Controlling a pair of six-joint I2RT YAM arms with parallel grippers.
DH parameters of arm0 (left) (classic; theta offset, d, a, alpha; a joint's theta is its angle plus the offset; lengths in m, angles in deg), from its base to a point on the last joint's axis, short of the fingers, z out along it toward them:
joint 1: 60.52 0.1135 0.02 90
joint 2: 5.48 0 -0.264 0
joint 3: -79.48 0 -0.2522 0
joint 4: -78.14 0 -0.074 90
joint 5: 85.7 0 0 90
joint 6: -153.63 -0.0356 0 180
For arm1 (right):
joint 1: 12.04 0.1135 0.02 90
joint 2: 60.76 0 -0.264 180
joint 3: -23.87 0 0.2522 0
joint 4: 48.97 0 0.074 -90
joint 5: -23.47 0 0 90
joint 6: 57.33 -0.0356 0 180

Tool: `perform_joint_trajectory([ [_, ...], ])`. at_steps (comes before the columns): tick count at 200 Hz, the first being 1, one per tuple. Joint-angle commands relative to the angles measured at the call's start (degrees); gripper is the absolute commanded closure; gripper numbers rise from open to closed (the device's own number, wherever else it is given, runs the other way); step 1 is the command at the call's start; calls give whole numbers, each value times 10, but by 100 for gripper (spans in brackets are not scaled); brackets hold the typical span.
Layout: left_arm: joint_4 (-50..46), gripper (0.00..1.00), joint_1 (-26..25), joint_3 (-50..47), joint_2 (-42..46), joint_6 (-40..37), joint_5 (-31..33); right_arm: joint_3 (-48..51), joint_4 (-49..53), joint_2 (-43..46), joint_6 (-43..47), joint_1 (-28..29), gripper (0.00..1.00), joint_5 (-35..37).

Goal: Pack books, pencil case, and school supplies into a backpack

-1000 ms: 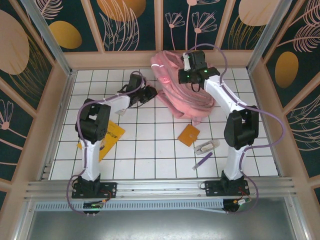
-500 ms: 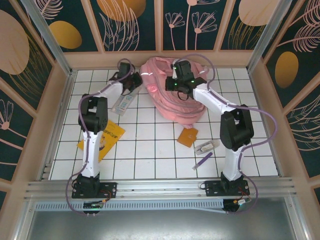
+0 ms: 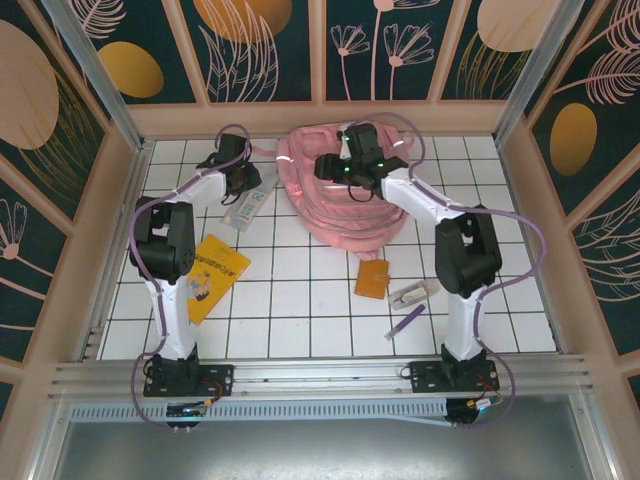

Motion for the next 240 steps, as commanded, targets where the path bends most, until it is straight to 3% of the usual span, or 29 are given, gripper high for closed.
perform_joint_trajectory([
  [1,-18,67,1,-8,-26,-50,-12,36,21,52,34,-50,43,11],
  [17,-34,66,0,14,-56,-53,-21,73,21,71,41,-87,42,4],
  [44,-86,69,0,57,-100,-26,37,132,-2,89,55,-131,41,6],
  [72,-80,69,0,5,-77,25,69,136,-7,45,75,-148,42,-36],
  [125,-46,70,9,-163,16,104,94,91,-42,-37,115,-101,46,-93],
  [185,-68,68,47,-205,97,129,102,44,-73,-94,84,-15,49,-142],
  [213,-53,63,50,-200,160,101,86,43,-86,-99,70,20,49,-133],
  [240,8,55,50,-209,243,29,43,61,-75,-73,84,14,49,-122],
])
